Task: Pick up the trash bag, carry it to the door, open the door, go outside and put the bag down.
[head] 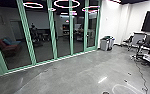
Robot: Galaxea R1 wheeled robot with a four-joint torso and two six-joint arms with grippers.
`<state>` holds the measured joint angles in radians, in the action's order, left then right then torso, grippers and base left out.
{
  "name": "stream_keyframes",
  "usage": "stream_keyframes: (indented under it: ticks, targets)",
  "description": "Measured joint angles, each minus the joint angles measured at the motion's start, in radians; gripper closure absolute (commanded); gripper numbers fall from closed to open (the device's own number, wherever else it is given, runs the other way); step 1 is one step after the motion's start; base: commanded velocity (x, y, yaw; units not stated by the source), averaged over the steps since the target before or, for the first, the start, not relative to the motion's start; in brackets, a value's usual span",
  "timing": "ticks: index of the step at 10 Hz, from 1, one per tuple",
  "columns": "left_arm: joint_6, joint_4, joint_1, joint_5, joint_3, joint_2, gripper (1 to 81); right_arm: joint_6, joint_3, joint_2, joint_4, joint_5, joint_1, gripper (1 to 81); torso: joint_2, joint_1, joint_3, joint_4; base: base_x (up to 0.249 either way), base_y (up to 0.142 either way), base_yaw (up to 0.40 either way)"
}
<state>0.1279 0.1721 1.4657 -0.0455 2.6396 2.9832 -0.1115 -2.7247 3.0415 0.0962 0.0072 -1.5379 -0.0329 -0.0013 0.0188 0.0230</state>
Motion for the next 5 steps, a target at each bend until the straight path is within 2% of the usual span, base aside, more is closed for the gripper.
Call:
stream_keyframes:
  ticks: [5]
  targets:
    - [0.0, 0.0, -0.009, 0.001, 0.0, 0.0, 81.1, -0.001, 0.0, 0.0, 0.0, 0.004, 0.002, 1.0, 0.0, 0.002, 0.0, 0.0, 0.086, 0.0, 0.0]
